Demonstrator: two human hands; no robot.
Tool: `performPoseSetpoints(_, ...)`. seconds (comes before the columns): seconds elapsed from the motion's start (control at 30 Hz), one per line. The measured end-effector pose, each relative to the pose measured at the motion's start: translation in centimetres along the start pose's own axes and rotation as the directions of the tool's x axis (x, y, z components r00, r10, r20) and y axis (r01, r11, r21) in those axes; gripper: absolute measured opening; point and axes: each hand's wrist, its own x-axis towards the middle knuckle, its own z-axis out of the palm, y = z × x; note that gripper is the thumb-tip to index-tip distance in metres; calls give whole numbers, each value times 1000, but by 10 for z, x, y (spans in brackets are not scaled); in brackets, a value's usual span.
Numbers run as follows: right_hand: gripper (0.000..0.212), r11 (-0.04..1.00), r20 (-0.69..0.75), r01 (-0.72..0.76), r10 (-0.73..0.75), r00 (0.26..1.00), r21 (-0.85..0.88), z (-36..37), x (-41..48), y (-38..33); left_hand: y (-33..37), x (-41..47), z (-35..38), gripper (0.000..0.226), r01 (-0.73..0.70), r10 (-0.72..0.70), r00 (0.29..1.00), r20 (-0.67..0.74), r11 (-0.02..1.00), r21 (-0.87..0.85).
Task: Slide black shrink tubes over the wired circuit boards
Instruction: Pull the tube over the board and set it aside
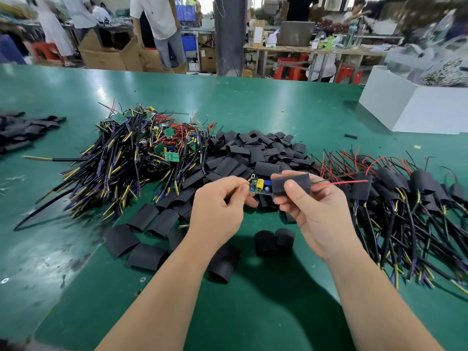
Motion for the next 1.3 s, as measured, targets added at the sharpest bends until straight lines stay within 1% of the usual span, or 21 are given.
performPoseSetpoints(0.1,18,998,49,24,-21,999,-65,-2,-1,-2,2,1,0,32,14,-14,1000,-5,998,-63)
performPoseSetpoints(0.2,30,974,111,70,-47,993,-214,-5,-2,-4,3,2,-1,33,32,-32,999,-6,993,-117)
performPoseSetpoints(0.23,33,968,128,84,-55,990,-236,-6,-2,-6,3,2,-1,34,33,-33,999,-3,992,-119)
performPoseSetpoints(0.33,37,972,161,113,-80,984,-204,-6,-2,-8,5,2,-1,33,36,-37,999,0,993,-108)
performPoseSetpoints(0.53,37,967,89,63,-42,995,-247,-6,-2,-5,5,1,-2,24,41,-44,999,-21,990,-131)
performPoseSetpoints(0.63,41,970,95,38,-15,995,-239,-5,-3,-7,5,1,-1,24,33,-38,999,-34,992,-124)
performPoseSetpoints(0.7,42,968,95,46,-23,995,-247,-4,-3,-6,4,1,-1,25,23,-29,998,-48,992,-121)
performPoseSetpoints(0.87,43,906,83,92,-64,995,-412,-4,-2,-5,2,1,-2,25,10,-16,998,-57,993,-116)
performPoseSetpoints(0.93,43,917,70,93,-71,995,-388,-3,-2,-4,1,0,-1,23,0,-6,999,-54,994,-113)
performPoseSetpoints(1.0,39,953,59,77,-62,996,-293,-1,-3,-3,0,0,1,22,-24,19,998,-65,997,-78)
performPoseSetpoints(1.07,29,977,34,39,-32,999,-208,0,-2,-1,-2,-1,1,20,-75,75,993,-87,997,2)
performPoseSetpoints(1.13,34,987,7,-9,10,1000,-158,0,-2,1,-4,-2,1,19,-142,151,984,-99,986,87)
performPoseSetpoints(1.2,44,987,1,-34,35,999,-154,1,-1,2,-7,-1,0,20,-177,191,976,-103,975,134)
performPoseSetpoints(1.3,40,968,43,16,-6,999,-251,-3,0,-1,-10,1,0,19,-212,232,968,-94,961,179)
